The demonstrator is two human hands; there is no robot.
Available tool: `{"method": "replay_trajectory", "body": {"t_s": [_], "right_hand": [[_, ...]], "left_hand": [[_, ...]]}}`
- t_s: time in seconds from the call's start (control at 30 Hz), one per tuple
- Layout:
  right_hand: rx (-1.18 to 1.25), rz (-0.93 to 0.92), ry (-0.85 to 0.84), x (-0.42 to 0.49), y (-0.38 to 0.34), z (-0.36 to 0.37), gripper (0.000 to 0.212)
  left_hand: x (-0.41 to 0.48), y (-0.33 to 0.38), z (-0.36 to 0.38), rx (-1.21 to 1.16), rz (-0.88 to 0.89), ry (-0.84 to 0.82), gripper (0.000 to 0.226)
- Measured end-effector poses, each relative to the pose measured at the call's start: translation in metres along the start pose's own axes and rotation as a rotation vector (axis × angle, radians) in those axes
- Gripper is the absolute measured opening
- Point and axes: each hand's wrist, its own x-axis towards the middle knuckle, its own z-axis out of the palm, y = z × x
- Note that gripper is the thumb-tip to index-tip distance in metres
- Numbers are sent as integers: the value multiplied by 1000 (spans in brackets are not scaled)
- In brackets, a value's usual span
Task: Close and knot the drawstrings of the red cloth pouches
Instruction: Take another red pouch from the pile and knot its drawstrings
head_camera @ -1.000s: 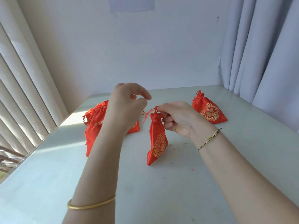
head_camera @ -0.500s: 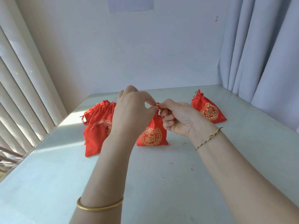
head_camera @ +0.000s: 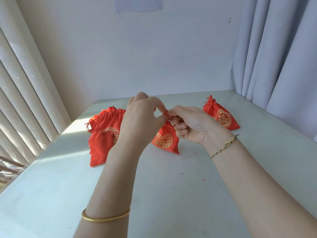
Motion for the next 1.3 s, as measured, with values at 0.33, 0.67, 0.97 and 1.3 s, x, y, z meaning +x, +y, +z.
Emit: {"method": "replay_trajectory", "body": {"t_s": [0.33, 0.67, 0.97, 1.3], "right_hand": [[-58, -155, 12, 1, -1, -13, 9], [-369, -381, 240, 11, 14, -15, 13], [-885, -181, 182, -8, 46, -36, 36], [-676, -74, 434, -3, 28, -146, 12]], "left_hand": [[1, -7, 4, -281, -155, -58, 7], [2, -12, 8, -847, -520, -221, 21], [-1, 4, 30, -1099, -650, -262, 21], [8, 43, 84, -833, -487, -438, 8]]}}
